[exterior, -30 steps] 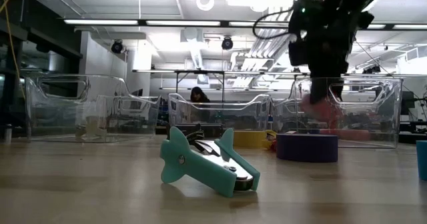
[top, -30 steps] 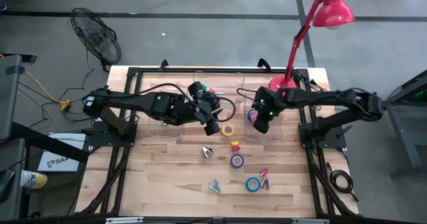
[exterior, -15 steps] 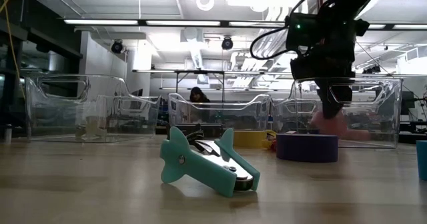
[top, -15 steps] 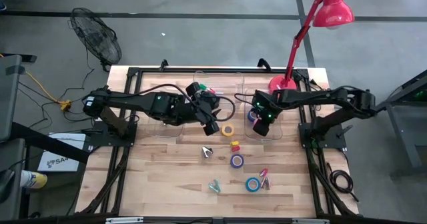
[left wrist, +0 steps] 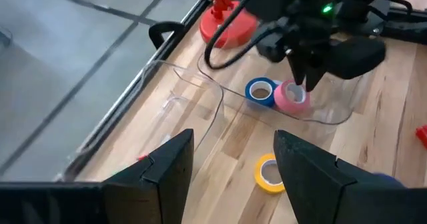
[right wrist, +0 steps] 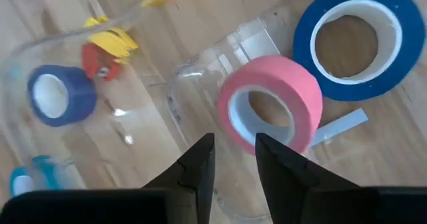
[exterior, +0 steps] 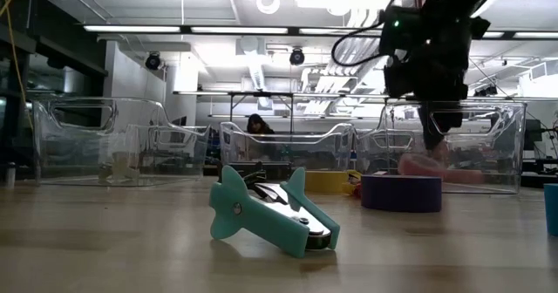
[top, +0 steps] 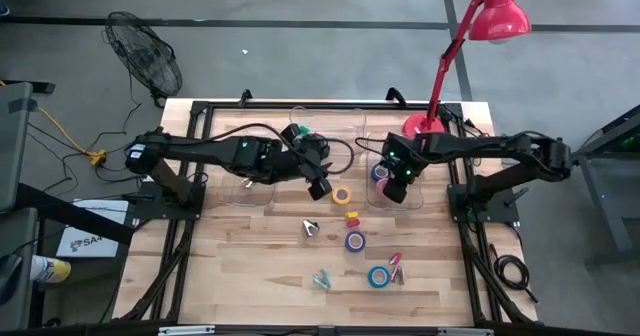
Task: Pick and place Stapler, Stapler remover, tape
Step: Put the yellow tape into the bottom right transparent bin
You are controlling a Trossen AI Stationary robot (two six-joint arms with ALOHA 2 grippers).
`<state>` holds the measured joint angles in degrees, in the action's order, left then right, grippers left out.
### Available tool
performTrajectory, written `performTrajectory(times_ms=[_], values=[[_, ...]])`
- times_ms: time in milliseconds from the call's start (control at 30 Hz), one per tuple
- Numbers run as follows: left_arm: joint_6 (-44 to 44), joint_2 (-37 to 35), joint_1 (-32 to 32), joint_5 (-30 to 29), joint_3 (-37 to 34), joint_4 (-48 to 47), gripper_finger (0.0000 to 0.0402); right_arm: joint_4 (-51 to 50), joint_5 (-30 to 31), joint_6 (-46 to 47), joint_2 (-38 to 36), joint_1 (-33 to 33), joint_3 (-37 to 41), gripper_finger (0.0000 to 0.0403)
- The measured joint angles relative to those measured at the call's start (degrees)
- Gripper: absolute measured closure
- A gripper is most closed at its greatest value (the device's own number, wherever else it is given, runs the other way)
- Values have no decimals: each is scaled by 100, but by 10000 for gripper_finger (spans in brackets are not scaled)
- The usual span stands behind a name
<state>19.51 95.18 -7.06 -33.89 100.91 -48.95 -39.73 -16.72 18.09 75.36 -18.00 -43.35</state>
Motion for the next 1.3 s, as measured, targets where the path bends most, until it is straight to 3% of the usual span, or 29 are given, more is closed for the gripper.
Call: performTrajectory(times_ms=[233, 433, 733, 867, 1300], values=[[12, 279, 413, 880, -621, 888, 199, -159, 113, 376, -849, 0, -1, 303], [197, 899, 722, 1554, -713, 820, 199, -208, 479, 656, -1720, 0, -1, 303], [2365, 1799, 1097, 2695, -709, 849, 199, -432, 1048, 1171, -2756, 0, -1, 302], [2741, 2127, 1203, 3199, -705, 874, 199, -440, 1087, 1195, -2966, 0, -1, 302], [2885, 2511, 1231, 3303, -707, 837, 199, -532, 1201, 1171, -2914, 0, -3, 302]])
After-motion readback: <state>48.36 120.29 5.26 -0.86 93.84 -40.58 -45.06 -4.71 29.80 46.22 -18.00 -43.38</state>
